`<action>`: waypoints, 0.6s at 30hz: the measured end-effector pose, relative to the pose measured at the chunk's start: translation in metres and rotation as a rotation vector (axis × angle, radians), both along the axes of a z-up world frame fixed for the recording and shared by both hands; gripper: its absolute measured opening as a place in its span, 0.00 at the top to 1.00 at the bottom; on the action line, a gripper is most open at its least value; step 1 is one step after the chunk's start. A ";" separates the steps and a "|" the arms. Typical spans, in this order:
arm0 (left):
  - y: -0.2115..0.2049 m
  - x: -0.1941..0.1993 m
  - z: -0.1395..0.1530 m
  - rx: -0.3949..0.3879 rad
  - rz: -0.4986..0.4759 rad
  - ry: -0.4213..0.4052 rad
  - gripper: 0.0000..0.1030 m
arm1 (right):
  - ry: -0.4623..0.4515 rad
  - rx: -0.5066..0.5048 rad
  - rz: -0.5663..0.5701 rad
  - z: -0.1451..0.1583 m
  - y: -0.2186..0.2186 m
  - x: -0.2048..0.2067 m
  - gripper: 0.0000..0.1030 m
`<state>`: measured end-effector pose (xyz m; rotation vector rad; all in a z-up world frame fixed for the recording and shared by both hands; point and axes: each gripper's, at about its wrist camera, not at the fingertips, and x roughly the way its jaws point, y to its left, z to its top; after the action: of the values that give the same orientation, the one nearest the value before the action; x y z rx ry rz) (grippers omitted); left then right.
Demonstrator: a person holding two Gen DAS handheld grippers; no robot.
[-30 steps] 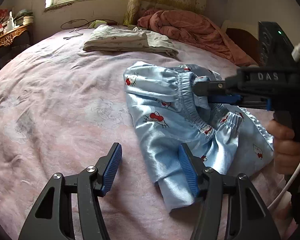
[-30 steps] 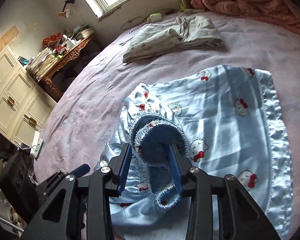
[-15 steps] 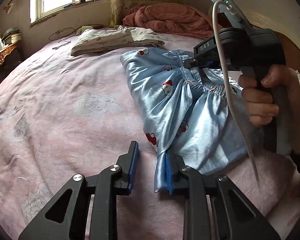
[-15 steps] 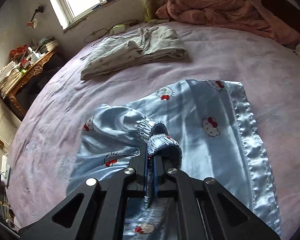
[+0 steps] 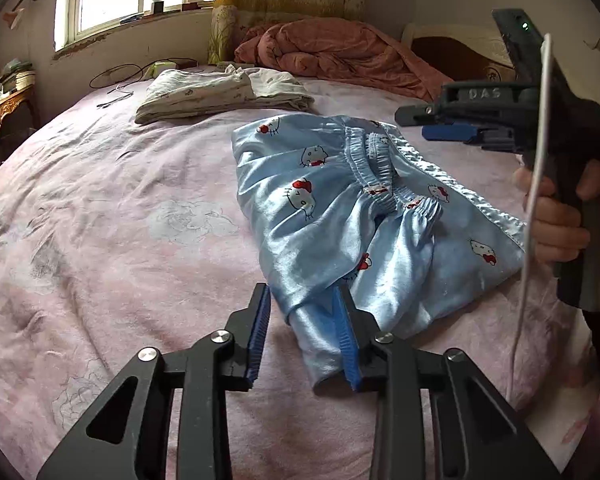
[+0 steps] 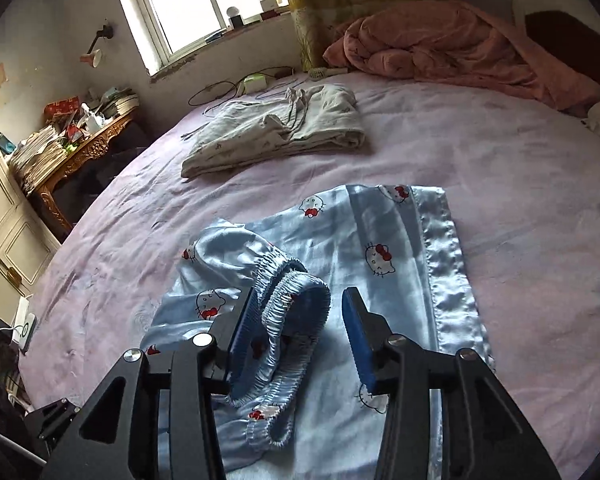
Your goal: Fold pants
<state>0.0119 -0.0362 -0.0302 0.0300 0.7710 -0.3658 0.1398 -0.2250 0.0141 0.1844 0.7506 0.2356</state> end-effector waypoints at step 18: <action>0.002 -0.016 0.005 0.002 0.006 0.016 0.96 | 0.173 0.054 0.146 -0.022 0.028 0.016 0.54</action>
<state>-0.0040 -0.0343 -0.0251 0.0267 0.7869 -0.3599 0.1562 -0.1972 -0.0080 0.2033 0.9314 0.3823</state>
